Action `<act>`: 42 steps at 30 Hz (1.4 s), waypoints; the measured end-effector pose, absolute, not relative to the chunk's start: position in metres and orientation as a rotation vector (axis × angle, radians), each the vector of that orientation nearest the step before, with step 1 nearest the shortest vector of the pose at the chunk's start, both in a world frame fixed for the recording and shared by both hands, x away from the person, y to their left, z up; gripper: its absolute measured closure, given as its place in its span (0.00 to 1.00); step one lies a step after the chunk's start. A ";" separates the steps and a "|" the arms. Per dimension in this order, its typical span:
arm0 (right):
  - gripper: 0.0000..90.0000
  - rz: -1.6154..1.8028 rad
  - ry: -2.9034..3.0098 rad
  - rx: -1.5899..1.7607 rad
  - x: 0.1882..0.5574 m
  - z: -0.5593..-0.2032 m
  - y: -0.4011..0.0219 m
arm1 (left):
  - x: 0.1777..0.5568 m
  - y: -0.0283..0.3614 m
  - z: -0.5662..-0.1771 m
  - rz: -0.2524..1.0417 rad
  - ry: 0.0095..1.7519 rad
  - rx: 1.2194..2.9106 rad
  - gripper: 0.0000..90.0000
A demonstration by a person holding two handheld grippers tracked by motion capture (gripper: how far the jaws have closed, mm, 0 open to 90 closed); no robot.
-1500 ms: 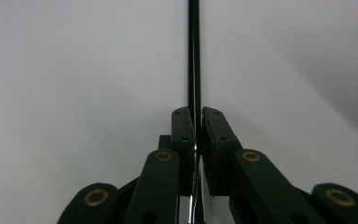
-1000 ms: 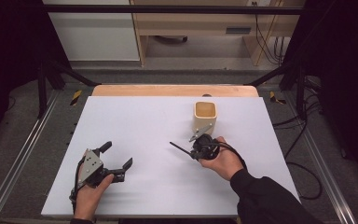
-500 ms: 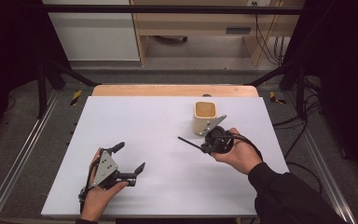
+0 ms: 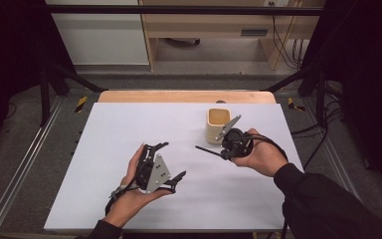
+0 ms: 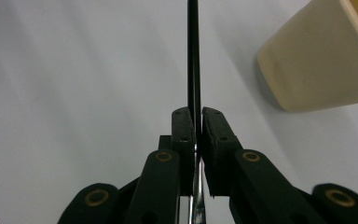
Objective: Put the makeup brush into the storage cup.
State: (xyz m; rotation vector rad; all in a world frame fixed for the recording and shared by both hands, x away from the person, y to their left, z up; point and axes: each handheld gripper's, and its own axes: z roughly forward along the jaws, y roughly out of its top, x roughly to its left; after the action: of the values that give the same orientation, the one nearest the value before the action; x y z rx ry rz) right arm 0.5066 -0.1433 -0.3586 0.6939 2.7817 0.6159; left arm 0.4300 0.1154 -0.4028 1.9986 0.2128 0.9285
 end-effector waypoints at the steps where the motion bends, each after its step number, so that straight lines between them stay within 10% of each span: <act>1: 0.93 0.618 2.784 0.691 0.507 -0.357 -0.143 | 0.431 0.111 -0.402 0.935 0.194 2.011 0.04; 42: 0.93 0.569 2.849 0.608 0.496 -0.335 -0.124 | 0.434 0.069 -0.397 1.059 0.049 2.103 0.21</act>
State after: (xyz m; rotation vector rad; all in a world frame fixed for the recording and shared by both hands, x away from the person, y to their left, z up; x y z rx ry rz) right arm 0.4955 -0.1237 -0.3349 0.6082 2.8490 0.5692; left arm 0.4336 0.0686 -0.3969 2.1031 0.0490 1.0593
